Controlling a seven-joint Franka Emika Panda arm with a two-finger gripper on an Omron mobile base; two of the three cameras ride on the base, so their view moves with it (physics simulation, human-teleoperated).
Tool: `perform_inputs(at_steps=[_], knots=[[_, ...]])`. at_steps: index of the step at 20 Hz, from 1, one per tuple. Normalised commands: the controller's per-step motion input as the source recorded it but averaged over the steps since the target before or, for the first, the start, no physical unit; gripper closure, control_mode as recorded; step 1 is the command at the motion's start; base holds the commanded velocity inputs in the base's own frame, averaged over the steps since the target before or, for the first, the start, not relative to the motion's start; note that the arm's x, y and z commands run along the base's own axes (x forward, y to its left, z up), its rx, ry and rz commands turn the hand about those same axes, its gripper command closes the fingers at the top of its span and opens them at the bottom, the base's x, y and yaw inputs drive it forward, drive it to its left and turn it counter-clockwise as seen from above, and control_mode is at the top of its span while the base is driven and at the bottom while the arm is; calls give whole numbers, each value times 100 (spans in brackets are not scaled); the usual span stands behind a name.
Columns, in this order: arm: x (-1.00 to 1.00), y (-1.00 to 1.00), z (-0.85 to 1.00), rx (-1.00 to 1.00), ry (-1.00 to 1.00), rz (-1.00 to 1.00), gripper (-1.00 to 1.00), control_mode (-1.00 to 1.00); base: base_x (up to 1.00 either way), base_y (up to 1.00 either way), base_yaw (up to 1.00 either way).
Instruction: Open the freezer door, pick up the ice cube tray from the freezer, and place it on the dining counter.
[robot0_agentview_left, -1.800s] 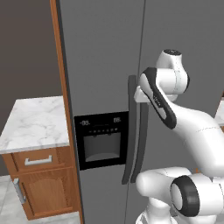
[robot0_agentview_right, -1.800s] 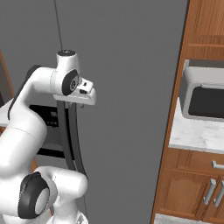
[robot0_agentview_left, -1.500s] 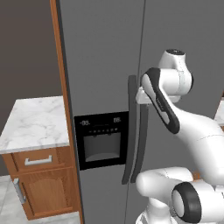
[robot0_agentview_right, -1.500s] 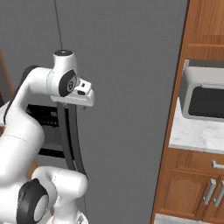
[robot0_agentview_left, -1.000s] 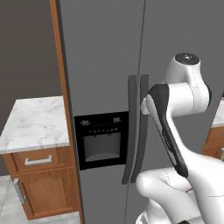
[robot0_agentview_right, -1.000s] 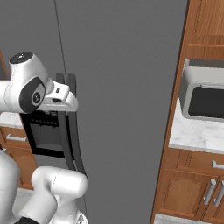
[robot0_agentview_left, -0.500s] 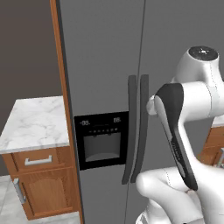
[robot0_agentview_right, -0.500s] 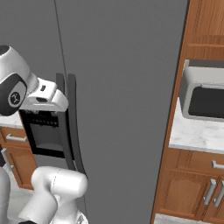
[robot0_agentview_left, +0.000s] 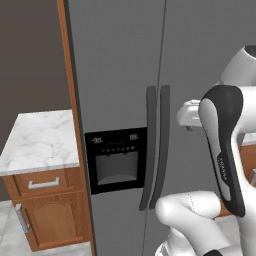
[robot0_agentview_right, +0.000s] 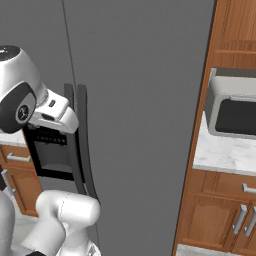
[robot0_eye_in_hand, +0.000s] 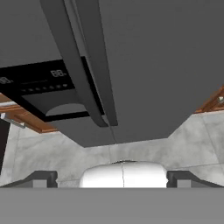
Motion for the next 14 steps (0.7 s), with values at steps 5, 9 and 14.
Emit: perform_inputs(at_steps=[5,9,14], knots=[[-27,-14,-18,5,-4,-2,-100,-100,0,0,0],[-29,-3,-16,-3,-2,2,-100,-100,0,0,0],[-28,0,-17,-9,-1,4,-100,-100,0,0,0]])
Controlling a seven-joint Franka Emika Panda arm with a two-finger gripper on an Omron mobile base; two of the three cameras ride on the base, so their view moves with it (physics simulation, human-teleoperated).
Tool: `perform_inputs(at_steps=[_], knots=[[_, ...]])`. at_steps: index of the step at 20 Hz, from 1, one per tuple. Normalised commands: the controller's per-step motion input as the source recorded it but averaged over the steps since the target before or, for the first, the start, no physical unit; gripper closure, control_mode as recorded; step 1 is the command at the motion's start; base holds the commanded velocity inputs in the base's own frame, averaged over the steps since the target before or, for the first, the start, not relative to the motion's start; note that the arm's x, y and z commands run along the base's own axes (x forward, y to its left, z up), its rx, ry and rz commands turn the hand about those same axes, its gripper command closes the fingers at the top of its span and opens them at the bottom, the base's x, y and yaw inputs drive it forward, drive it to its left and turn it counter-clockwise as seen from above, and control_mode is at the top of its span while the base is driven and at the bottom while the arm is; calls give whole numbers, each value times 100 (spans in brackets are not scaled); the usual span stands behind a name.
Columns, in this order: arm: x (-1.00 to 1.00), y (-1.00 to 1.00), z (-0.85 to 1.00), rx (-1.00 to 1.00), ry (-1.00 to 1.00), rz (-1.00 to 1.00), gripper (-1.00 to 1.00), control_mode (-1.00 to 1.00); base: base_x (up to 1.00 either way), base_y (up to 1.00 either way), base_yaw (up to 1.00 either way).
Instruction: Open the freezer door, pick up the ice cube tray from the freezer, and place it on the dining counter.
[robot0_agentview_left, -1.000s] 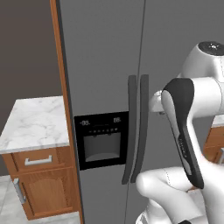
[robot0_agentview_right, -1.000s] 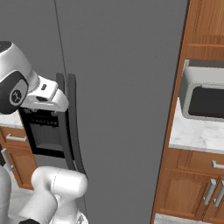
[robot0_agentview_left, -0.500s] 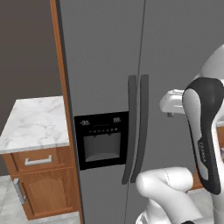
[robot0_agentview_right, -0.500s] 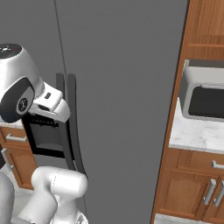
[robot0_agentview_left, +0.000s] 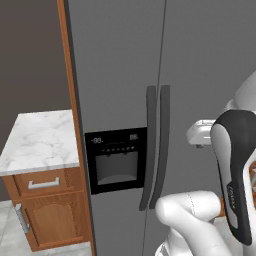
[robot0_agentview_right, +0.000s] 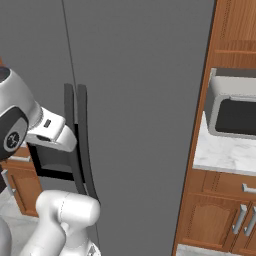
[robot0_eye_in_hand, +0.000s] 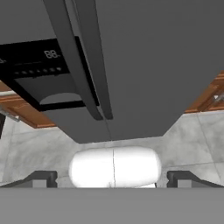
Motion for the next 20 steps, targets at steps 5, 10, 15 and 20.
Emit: perform_inputs(at_steps=[5,10,15,20], knots=[[-5,0,-1,-9,0,0,-100,-100,0,0,0],[0,0,0,-6,0,0,-100,-100,0,0,0],[0,0,0,0,0,0,-100,-100,0,0,0],[0,0,0,0,0,0,-100,100,0,-12,0]])
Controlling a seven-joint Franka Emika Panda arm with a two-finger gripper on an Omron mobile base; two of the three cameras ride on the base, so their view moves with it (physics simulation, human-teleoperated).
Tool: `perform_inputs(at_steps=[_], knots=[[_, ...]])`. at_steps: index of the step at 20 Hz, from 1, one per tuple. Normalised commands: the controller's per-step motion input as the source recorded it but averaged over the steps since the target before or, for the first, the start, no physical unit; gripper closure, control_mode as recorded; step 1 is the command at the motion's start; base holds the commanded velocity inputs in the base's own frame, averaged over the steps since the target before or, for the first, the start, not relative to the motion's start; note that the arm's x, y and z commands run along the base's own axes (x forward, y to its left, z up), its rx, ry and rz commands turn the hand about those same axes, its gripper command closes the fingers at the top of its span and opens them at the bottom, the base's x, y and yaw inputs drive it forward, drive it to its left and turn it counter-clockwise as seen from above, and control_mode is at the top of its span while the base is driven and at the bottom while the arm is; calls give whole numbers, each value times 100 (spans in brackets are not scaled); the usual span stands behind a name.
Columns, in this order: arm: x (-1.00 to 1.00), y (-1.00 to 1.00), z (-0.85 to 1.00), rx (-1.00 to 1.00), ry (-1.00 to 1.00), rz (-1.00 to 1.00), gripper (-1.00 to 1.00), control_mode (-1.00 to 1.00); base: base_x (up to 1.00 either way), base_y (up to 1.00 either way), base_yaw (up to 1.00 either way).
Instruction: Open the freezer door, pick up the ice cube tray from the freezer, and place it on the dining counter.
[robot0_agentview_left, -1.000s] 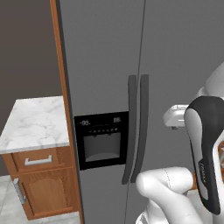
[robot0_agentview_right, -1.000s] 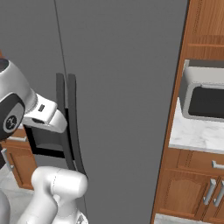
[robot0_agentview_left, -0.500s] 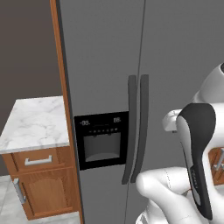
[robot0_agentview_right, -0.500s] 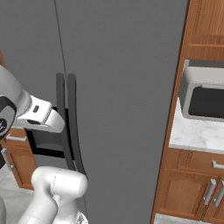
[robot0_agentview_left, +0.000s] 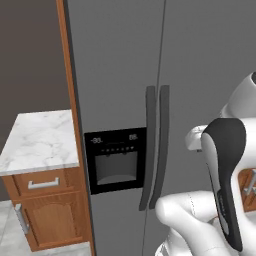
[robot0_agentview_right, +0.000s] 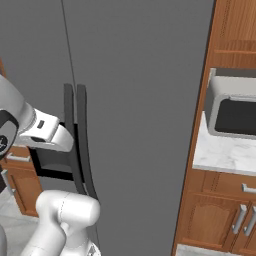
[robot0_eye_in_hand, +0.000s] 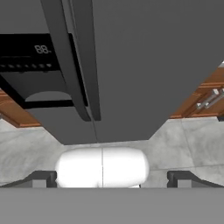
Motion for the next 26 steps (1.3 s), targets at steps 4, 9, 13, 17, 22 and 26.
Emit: perform_inputs(at_steps=[4,9,13,17,22,26], knots=[[0,0,0,0,0,0,-100,100,0,-56,0],[0,0,0,0,0,0,-100,100,-2,-65,-4],[0,0,0,0,0,0,-100,100,5,-41,-1],[0,0,0,0,0,0,-100,100,23,-9,0],[0,0,0,0,0,0,-100,100,38,0,0],[0,0,0,0,0,0,-100,100,48,-1,0]])
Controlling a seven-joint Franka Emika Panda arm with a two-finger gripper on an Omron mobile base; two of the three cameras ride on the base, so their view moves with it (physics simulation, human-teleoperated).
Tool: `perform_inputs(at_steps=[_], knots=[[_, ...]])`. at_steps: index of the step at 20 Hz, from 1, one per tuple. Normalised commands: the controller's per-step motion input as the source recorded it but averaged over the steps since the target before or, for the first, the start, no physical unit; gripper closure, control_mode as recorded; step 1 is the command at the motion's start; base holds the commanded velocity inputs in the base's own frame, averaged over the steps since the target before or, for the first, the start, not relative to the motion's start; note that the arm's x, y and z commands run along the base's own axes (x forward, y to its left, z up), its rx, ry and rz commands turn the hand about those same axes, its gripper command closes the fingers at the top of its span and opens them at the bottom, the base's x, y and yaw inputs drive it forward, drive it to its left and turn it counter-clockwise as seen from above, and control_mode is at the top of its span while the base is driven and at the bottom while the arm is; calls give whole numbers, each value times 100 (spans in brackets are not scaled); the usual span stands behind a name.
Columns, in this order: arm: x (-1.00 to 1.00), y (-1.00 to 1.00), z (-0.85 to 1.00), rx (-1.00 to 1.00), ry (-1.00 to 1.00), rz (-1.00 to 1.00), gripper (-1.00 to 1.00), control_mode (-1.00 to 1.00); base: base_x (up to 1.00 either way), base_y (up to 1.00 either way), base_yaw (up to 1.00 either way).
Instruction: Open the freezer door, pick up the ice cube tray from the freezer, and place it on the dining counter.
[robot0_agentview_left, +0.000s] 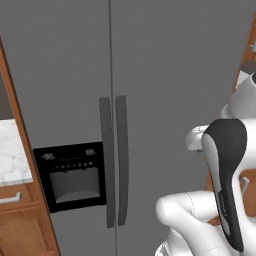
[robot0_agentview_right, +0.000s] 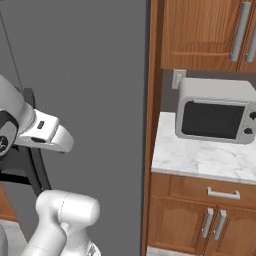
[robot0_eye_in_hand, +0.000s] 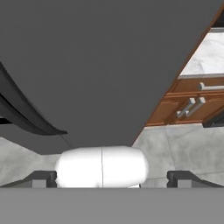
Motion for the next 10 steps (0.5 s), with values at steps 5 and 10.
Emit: perform_inputs(at_steps=[5,10], knots=[[0,0,0,0,0,0,-100,100,3,-3,0],[-5,5,0,0,-1,0,-100,-100,0,0,0]])
